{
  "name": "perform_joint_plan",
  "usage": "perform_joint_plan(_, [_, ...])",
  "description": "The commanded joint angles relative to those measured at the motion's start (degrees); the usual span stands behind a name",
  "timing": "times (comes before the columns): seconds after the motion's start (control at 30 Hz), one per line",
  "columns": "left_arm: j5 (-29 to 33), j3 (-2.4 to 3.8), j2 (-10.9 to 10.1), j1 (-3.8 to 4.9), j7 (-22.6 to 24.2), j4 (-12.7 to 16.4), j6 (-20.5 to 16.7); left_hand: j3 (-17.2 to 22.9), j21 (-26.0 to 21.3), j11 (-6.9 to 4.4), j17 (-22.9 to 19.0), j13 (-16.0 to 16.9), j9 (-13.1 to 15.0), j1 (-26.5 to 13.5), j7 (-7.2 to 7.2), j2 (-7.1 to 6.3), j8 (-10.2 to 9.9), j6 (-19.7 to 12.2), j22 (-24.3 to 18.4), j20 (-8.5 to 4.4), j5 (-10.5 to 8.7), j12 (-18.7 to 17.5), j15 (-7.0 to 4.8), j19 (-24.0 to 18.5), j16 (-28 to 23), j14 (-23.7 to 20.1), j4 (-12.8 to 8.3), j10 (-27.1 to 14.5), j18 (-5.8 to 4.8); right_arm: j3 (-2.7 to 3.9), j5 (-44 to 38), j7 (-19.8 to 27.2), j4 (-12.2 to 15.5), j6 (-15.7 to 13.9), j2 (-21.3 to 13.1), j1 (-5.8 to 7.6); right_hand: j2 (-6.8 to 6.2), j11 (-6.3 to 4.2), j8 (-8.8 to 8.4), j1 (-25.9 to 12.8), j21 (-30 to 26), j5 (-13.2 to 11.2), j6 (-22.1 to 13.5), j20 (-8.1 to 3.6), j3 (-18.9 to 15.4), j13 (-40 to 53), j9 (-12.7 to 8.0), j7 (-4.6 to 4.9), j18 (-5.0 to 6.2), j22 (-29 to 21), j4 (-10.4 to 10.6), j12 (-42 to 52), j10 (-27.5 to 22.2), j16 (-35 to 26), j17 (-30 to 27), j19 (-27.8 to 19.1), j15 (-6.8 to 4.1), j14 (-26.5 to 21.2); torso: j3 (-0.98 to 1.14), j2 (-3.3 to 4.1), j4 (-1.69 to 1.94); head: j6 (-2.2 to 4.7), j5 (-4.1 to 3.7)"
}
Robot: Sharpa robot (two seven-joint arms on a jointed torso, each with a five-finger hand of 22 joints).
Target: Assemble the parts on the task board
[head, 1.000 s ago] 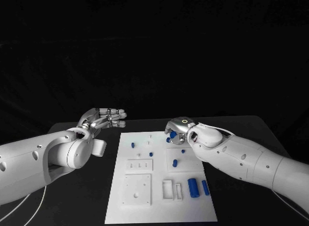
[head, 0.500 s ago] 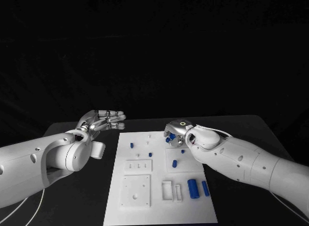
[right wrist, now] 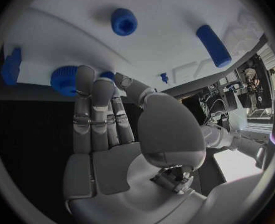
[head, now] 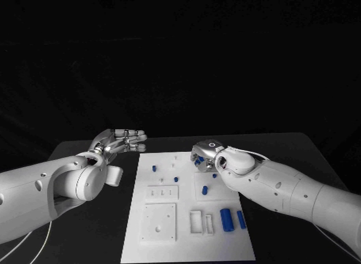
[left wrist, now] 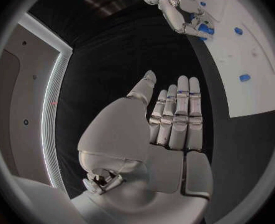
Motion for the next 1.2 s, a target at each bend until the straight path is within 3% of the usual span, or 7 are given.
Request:
perform_joint_plan(0.03, [-0.2, 0.05, 0.1, 0.12, 0.4, 0.0, 1.0, -0.1, 0.2, 0.24, 0.0, 0.1, 0.1, -0.6, 0.05, 0.21, 0.0, 0.1, -0.1, 0.04, 0.17, 0.2, 0.13, -0.2, -0.2, -0.3, -0.2, -0.2, -0.54, -0.03, -2.0, -0.8, 0.2, -1.4, 0.0, 0.02, 0.40, -0.25, 0.28, 0.0, 0.4, -0.9, 0.9, -0.48, 1.0, 0.1, 0.1, 0.02, 0.68, 0.8, 0.1, 0.2, 1.2, 0.3, 0.0, -0.1, -0.17, -0.3, -0.01, 0.26, -0.01, 0.07, 0.04])
perform_joint_plan(0.27, [-0.2, 0.05, 0.1, 0.12, 0.1, -0.1, 1.2, -0.1, 0.2, 0.26, 0.0, 0.1, 0.1, -0.6, 0.08, 0.18, 0.0, 0.0, -0.2, 0.06, 0.05, 0.2, 0.16, -0.2, -0.2, -0.4, -0.2, -0.2, -0.54, -0.05, -3.1, -1.8, 0.5, -2.3, -0.1, 0.02, -0.23, -0.39, 0.23, 0.7, 1.3, -1.4, 1.4, -0.77, 2.8, 0.1, 0.1, 0.00, 0.50, 4.1, 0.3, 0.3, 1.9, 0.3, -0.1, -0.8, -0.31, -0.3, -0.04, 0.42, 0.09, 0.24, 0.04])
perform_joint_plan(0.67, [-0.2, 0.05, 0.1, 0.12, -0.3, -0.3, 1.4, -0.4, 0.0, 0.37, -0.1, 0.1, 0.1, -0.7, 0.20, 0.10, 0.0, -0.2, -0.5, 0.19, -0.28, 0.2, 0.29, -0.4, -0.4, -0.6, -0.2, -0.5, -0.55, -0.06, -3.4, -2.4, 0.9, -2.6, -0.3, 0.02, -1.16, -0.29, 0.22, 0.7, -0.5, -1.3, 1.1, -0.73, 2.3, 0.1, 0.0, 0.07, 0.49, 7.0, 0.2, 0.3, 1.5, 0.2, -0.2, -0.5, -0.26, -0.3, -0.06, 0.73, -0.02, 0.51, 0.11])
perform_joint_plan(0.77, [-0.2, 0.04, 0.1, 0.12, -0.4, -0.3, 1.4, -0.4, 0.0, 0.37, -0.1, 0.1, 0.1, -0.7, 0.20, 0.10, 0.0, -0.2, -0.5, 0.19, -0.28, 0.2, 0.29, -0.4, -0.4, -0.6, -0.2, -0.5, -0.55, -0.06, -3.5, -2.7, 1.0, -3.2, -0.3, 0.02, -0.75, -0.74, 0.29, 1.0, -0.9, -1.5, 2.1, -0.94, 1.9, 0.1, 0.1, -0.15, 0.42, 7.4, 0.2, 0.3, 3.2, 0.2, -0.2, -0.3, -0.59, -0.4, -0.03, 0.80, -0.02, 0.51, 0.17])
perform_joint_plan(1.07, [-0.2, 0.04, 0.1, 0.12, -0.5, -0.4, 1.4, -0.4, 0.0, 0.37, -0.1, 0.1, 0.1, -0.7, 0.20, 0.10, 0.0, -0.2, -0.5, 0.19, -0.28, 0.2, 0.29, -0.4, -0.4, -0.6, -0.2, -0.5, -0.55, -0.06, -3.8, -3.4, 1.5, -6.9, -0.3, 0.02, 0.33, -2.71, 0.26, 2.4, 6.7, -3.5, 5.5, -2.53, 1.8, 0.6, 0.3, -1.29, -2.11, 13.3, -0.3, 0.3, 10.7, -0.1, 0.0, 0.7, -2.02, -0.4, -0.09, 0.94, 0.05, 0.52, 0.33])
perform_joint_plan(1.2, [-0.2, 0.04, 0.1, 0.12, -0.5, -0.4, 1.4, -0.5, -0.1, 0.38, 0.0, 0.1, 0.1, -0.5, 0.20, 0.17, 0.0, -0.2, -0.6, 0.22, -0.28, 0.2, 0.30, -0.3, -0.4, -0.6, -0.2, -0.5, -0.50, -0.05, -3.5, -3.3, 1.9, -8.2, -0.2, 0.02, 0.25, -2.89, 0.27, 2.5, 7.5, -3.7, 6.0, -2.82, 2.0, 0.7, 0.3, -1.48, -2.49, 14.4, -0.4, 0.4, 11.5, -0.3, 0.0, 0.6, -2.17, -0.3, -0.08, 0.95, -0.03, 0.55, 0.40])
